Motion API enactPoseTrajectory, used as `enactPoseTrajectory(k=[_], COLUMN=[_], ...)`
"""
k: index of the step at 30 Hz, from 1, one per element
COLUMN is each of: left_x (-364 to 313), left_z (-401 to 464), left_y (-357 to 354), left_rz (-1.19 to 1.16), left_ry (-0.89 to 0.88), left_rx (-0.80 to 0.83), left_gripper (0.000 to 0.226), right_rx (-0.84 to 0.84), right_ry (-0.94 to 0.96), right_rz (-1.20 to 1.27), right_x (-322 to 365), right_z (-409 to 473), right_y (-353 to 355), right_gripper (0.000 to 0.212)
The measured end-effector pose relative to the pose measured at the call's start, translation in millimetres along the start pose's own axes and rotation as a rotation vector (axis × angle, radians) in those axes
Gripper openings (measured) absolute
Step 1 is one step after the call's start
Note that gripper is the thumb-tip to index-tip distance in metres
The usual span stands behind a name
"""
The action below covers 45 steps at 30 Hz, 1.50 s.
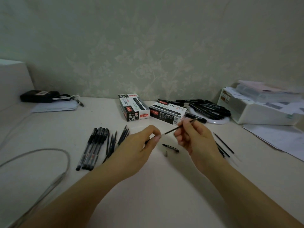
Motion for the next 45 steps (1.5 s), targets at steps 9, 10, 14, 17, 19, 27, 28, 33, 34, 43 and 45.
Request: enactPoseTrajectory(k=[9, 10, 14, 17, 19, 27, 28, 33, 34, 43, 45], left_x=[4.2, 4.9, 4.8, 2.4, 0.5, 10.3, 10.4, 7.2, 6.9, 6.5, 5.4], left_z=[0.4, 0.1, -0.5, 0.4, 0.2, 0.6, 1.0, 0.1, -0.2, -2.0, -2.3], left_y=[4.2, 3.8, 3.1, 2.4, 0.4, 6.2, 7.3, 5.7, 4.3, -1.4, -3.0], left_rz=[-0.031, -0.036, -0.064, -0.07, -0.06, -0.07, -0.071, -0.049, -0.039, -0.011, -0.018], left_ry=[0.032, 0.033, 0.036, 0.027, 0.012, 0.076, 0.073, 0.033, 0.029, 0.021, 0.014], left_rx=[-0.032, -0.032, -0.022, -0.01, 0.008, -0.06, -0.068, -0.043, -0.03, 0.054, 0.069], left_gripper=[0.019, 0.019, 0.019, 0.016, 0.011, 0.012, 0.012, 0.015, 0.016, 0.016, 0.016], right_rx=[-0.003, 0.01, 0.035, 0.096, 0.149, 0.103, 0.074, 0.154, 0.168, 0.029, 0.056], right_ry=[0.024, 0.017, -0.02, -0.057, -0.067, 0.232, 0.304, 0.411, 0.419, 0.137, 0.103], right_rz=[0.114, 0.109, 0.12, 0.094, -0.008, -0.811, -0.967, -1.265, -1.278, -0.455, -0.353], right_x=[4.7, 2.9, -1.4, -3.0, -7.6, -6.3, -5.5, -12.1, -12.5, -6.6, -6.9], right_z=[0.9, 0.4, 1.1, 0.8, -0.8, -5.2, -5.6, -8.6, -9.1, -2.0, -1.7], right_y=[4.4, 3.5, 1.6, -0.7, -5.7, -7.7, -6.8, -14.7, -15.5, 4.2, 3.2], right_gripper=[0.024, 0.023, 0.023, 0.023, 0.023, 0.019, 0.021, 0.024, 0.019, 0.003, 0.004])
Point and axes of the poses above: each hand's wrist, its own z-axis towards the middle knuckle, its own y-axis out of the back of the hand, x = y × z, the point moved 5 cm from there along z, towards the middle knuckle, and after that the axes turned 7 degrees about -y, right-handed, at the moved point
